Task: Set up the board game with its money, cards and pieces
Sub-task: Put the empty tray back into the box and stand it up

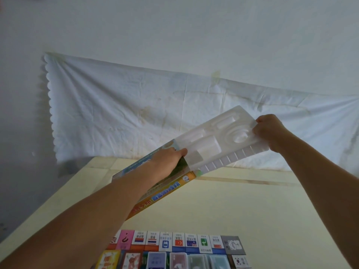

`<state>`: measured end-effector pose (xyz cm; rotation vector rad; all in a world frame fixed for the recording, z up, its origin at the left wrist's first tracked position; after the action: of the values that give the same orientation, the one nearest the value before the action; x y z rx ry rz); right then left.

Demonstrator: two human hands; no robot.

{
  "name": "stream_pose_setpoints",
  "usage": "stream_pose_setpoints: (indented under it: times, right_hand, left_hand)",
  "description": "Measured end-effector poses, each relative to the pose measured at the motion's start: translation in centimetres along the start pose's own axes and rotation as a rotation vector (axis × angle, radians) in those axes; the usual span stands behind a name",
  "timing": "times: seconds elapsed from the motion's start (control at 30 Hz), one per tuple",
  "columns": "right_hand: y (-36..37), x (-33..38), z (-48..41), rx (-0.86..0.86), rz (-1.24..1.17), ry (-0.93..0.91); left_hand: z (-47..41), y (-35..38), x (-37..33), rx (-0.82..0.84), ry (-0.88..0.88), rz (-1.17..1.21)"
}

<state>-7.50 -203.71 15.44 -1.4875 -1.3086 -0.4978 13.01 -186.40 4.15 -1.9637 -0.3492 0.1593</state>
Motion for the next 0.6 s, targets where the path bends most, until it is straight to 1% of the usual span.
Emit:
stream_pose_setpoints:
  times: [0.13, 0.33, 0.5, 0.6]
  right_hand:
    - [-0.4, 0.8, -0.4, -0.004, 0.025, -0.012]
    - [-0.4, 3.5, -0.6, 0.009, 0.216, -0.079]
    - [0.2, 4.6, -0.8, 0.075, 0.311, -0.107]
    - [0.3, 4.6, -1.2, 0.079, 0.332, -0.096]
  left_hand:
    - [-0.1, 0.2, 0.0, -0.001, -0.012, -0.045]
    - [0.0, 0.8, -0.6, -0.028, 0.012, -0.135]
    - [0.3, 1.2, -1.6, -0.045, 0.041, -0.207]
    - [0.4, 1.4, -2.1, -0.068, 0.044, -0.212]
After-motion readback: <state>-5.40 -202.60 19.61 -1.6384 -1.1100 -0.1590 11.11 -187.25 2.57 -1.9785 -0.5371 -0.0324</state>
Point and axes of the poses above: each hand's wrist, its own z-axis away from the middle knuckle, its own y-axis out of the palm, x = y × z, the point moved 8 cm from there along -z, towards the middle knuckle, and after that the axes turned 9 degrees about -z, right-handed, at the moved point
